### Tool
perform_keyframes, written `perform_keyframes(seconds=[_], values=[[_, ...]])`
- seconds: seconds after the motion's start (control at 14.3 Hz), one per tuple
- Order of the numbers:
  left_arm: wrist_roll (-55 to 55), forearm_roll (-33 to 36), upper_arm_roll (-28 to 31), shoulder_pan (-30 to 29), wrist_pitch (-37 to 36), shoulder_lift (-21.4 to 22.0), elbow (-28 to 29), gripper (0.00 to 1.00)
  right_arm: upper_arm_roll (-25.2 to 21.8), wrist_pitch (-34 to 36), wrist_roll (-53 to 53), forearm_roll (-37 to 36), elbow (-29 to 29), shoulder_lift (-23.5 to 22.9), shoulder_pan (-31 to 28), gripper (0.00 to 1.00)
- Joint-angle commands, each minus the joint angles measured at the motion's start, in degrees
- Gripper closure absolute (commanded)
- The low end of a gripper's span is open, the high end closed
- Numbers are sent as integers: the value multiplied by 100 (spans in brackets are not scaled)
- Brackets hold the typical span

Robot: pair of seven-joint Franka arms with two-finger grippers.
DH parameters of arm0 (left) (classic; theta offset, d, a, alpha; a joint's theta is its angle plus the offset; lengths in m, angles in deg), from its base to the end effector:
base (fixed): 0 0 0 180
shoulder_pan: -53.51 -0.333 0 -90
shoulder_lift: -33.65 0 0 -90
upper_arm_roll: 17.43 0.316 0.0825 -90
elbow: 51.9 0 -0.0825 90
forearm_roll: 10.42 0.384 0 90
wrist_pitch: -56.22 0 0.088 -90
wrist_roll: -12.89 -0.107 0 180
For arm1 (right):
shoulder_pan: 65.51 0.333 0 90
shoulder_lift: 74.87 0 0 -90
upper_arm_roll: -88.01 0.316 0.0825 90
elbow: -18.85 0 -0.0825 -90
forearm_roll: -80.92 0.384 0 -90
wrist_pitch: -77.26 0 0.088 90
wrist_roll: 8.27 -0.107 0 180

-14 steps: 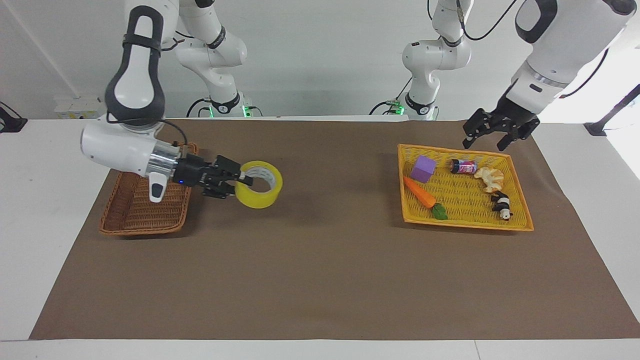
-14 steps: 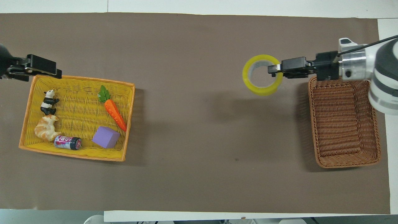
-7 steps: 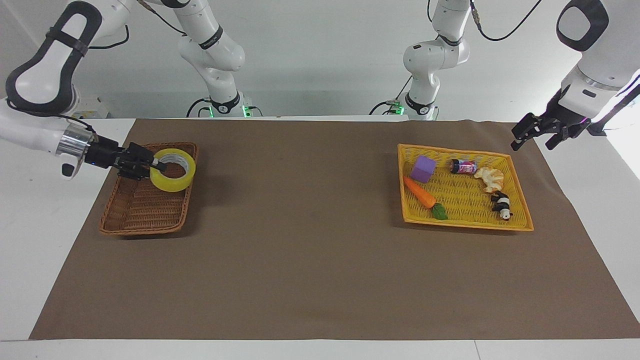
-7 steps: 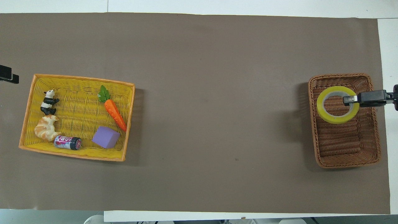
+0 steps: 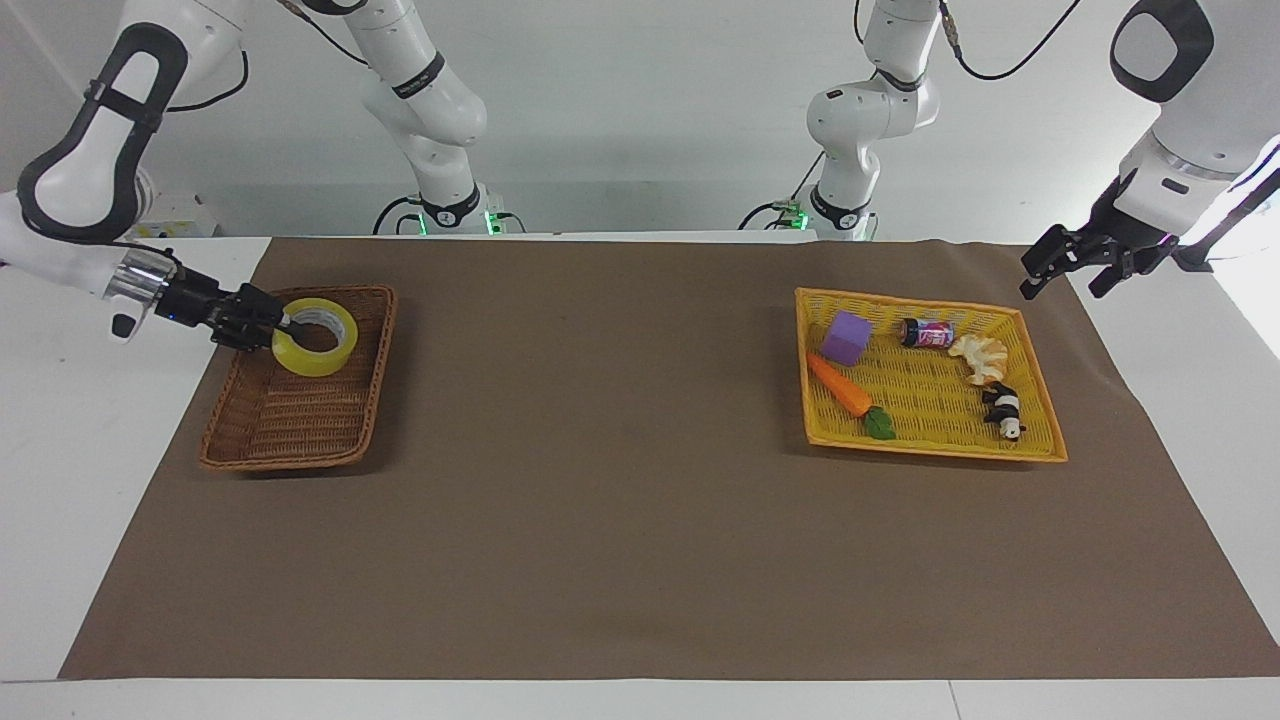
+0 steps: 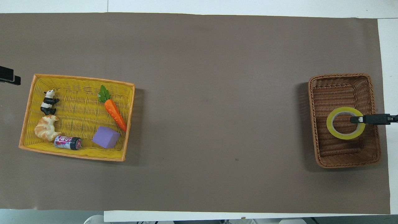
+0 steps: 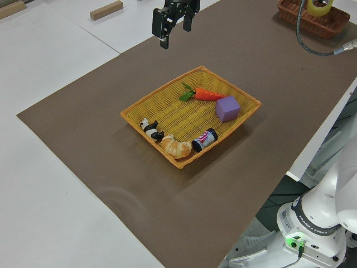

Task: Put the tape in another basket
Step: 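Open the right gripper to release the tape in the wicker basket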

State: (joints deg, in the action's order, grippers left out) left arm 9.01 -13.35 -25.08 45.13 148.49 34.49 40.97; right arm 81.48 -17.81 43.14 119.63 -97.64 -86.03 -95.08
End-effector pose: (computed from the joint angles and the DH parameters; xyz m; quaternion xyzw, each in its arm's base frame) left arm 0.5531 0.0012 0.6124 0.9993 -0.0265 0.0030 0.0245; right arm 0.4623 -0.2591 0.3367 -0.9175 0.0002 -0.0164 0.3975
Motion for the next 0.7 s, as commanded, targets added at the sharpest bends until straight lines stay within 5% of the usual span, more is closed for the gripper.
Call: perform_keyframes(seconds=[0.0,0.35,0.42,0.49,0.56,0.63], values=[[-51,108,9,3,116,162,205,0,64,-257,326,-100,-197,-53,-14,100],[-51,108,9,-6,116,162,205,0,73,-618,660,-109,-471,-53,56,95],[-51,108,9,-6,116,162,205,0,64,-618,695,-205,-436,-62,74,66],[-51,108,18,-6,116,162,205,0,73,-653,739,-258,-427,-62,74,11],[-51,108,9,2,124,162,205,0,73,-653,748,-284,-375,-71,74,0],[-51,108,18,-24,116,162,205,0,73,-653,739,-302,-287,-71,83,0]])
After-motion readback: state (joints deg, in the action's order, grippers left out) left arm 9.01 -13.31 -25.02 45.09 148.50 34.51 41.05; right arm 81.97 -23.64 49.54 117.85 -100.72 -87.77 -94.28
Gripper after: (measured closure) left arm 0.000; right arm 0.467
